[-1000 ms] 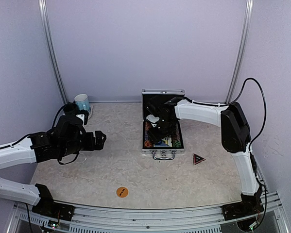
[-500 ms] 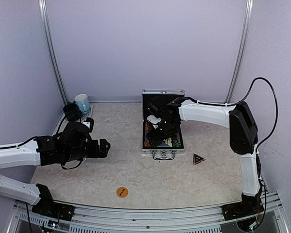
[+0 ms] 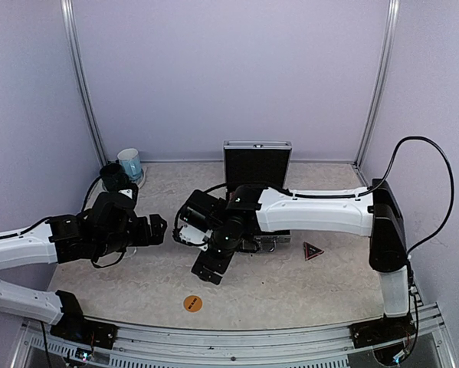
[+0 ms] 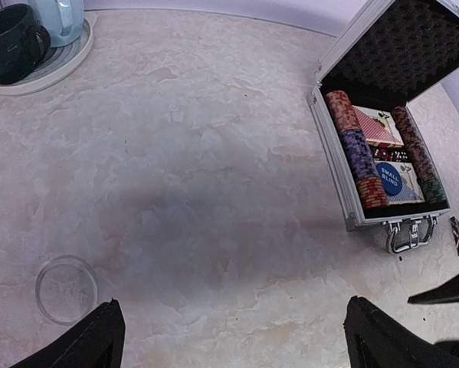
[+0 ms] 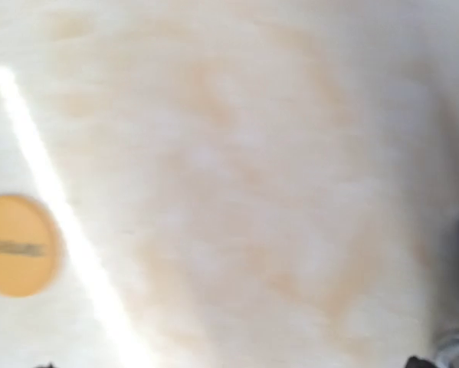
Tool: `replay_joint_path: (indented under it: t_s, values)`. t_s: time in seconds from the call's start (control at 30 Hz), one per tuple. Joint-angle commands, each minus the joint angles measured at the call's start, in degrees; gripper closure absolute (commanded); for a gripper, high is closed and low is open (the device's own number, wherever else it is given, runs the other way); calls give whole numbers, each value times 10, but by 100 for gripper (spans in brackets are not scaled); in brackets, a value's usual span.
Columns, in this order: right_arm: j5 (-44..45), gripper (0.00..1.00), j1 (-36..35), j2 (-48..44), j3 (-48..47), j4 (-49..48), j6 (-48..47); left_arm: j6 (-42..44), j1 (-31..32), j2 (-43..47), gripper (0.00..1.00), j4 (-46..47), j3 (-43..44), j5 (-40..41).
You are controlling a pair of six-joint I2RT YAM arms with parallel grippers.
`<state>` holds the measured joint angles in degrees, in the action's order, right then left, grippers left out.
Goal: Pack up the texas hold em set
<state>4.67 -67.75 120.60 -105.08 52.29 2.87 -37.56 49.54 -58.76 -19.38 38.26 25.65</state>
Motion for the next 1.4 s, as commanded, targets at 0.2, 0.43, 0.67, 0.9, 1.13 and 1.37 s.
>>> replay_joint_path:
  t_s: [0.2, 0.43, 0.67, 0.9, 1.13, 1.37]
  values:
    - [-35, 1, -84, 88, -53, 26, -62, -6, 0, 14, 1, -30, 27, 34]
    - [-41, 1, -99, 159, -132, 53, -55, -5, -10, 36, 1, -35, 31, 45]
    - [-38, 6, -99, 206, -175, 79, -43, -4, -16, 42, 1, -33, 31, 46]
    - [-63, 17, -83, 209, -157, 76, -31, -2, -21, 47, 1, -31, 29, 44]
    - [-80, 37, -70, 209, -138, 72, -30, -2, -23, 51, 1, -31, 27, 44]
    - [-61, 47, -72, 203, -122, 72, -11, -1, -28, 56, 1, -32, 24, 44]
